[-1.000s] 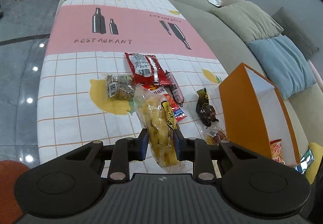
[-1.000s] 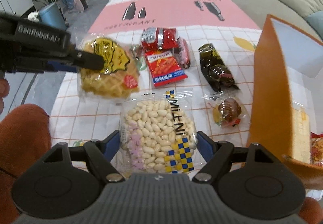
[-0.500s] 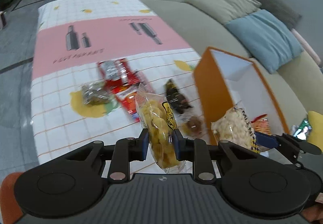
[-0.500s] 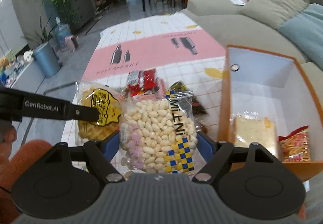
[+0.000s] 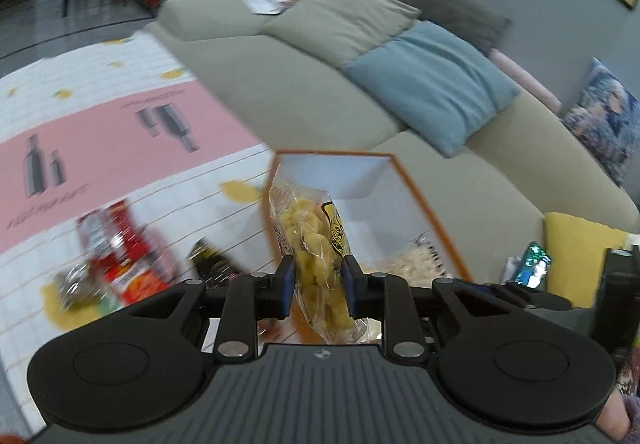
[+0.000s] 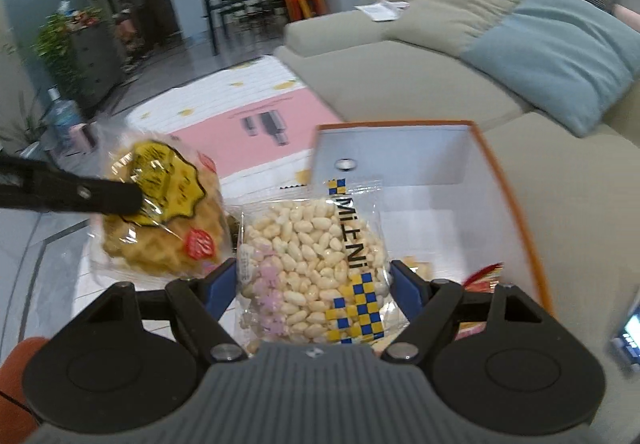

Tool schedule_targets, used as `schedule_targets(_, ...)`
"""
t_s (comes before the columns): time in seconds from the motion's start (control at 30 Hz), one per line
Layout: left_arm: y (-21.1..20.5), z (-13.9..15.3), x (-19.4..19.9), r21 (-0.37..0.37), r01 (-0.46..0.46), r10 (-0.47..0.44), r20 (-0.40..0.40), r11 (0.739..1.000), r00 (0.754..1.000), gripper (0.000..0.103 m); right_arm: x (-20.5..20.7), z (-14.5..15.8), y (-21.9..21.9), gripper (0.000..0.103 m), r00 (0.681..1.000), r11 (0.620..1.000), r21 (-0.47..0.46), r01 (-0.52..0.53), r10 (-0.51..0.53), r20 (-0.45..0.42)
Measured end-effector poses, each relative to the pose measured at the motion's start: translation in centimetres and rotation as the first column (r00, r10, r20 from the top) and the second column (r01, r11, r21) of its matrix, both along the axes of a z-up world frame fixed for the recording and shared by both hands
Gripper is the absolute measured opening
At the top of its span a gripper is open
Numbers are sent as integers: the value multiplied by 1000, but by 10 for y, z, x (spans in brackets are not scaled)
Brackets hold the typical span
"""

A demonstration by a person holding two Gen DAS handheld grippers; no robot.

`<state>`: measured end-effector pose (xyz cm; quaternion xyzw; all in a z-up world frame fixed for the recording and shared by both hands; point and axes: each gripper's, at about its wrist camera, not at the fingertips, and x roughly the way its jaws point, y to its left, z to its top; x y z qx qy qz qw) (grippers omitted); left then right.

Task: Organize snacks
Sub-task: 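Carry the MILENI bag and waffle-cake bag over the orange box with both tools, then lower both bags into the orange box and open both tools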

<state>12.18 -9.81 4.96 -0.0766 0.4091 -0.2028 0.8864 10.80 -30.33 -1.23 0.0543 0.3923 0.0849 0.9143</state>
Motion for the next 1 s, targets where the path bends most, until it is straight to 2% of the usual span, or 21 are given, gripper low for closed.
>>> schedule_targets(0.17,-36,-4,28,15,61,-61,12,998,998,27,29,-17,-29,77,997,999,-13,52,-53,-63)
schedule_targets(0.43,-75,-41,83,92,110,-106,-46,990,993,27,75,-52,-48,77,984,996,-60,59,-68,-164)
schedule_targets(0.63,-96,-72,113,169,142,-124,-112,975,986,27,104,-78,-52,78,972,991,-133,36,-65,-226)
schedule_targets(0.83,-104,-100,134,221,134,-95,-181,966,979,27,126,-90,-38,77,969,960,-277,-41,-29,-244)
schedule_targets(1.0,-103,-106,140,236,149,-96,-221,960,970,29,136,-92,-38,77,973,966,-251,-65,5,-232)
